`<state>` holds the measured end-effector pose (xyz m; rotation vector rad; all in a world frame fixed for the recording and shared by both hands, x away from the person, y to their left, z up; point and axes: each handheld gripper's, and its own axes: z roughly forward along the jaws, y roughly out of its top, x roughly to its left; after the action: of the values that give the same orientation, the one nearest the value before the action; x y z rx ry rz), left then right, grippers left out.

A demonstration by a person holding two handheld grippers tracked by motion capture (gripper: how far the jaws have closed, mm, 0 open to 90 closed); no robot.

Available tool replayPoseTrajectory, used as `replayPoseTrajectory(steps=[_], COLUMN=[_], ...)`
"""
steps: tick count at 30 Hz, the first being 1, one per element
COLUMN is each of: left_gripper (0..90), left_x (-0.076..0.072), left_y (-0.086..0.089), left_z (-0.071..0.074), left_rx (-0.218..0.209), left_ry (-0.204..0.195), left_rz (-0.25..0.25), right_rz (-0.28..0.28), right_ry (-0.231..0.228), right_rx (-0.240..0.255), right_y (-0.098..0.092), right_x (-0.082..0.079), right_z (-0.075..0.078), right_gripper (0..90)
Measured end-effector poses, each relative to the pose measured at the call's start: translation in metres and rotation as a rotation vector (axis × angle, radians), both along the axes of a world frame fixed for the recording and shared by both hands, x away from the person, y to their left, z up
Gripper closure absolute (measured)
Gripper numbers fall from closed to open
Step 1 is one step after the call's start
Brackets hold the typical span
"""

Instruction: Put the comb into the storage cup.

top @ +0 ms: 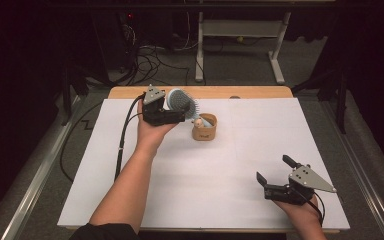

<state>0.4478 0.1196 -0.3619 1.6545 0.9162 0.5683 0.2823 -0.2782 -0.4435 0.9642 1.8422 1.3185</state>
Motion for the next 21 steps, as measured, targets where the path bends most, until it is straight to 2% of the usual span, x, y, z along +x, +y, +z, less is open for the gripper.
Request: replayPoseTrajectory(steps=[9, 13, 17, 21], left_gripper=[0.0, 0.0, 0.0, 0.0], left_x=[-0.017, -0.024, -0.03, -0.036], left_y=[0.012, 0.016, 0.022, 0.029], left_z=[-0.004, -0.009, -0.017, -0.029], left_rx=[-0.018, -0.013, -0.023, -0.014], left_ry=[-0.013, -0.011, -0.006, 0.012], left_rz=[-0.009, -0.015, -0.024, -0.024], right_rz=[0.001, 0.0, 0.0, 0.001], right_ry=[-0.003, -0.003, -0.004, -0.002], right_rx=[-0.002, -0.004, -0.004, -0.005], right_y=[0.001, 0.001, 0.001, 0.002], right_x=[0.0, 0.0, 0.0, 0.0], right_z=[0.0, 0.0, 0.0, -0.001], right_gripper=[0.0, 0.0, 0.0, 0.0])
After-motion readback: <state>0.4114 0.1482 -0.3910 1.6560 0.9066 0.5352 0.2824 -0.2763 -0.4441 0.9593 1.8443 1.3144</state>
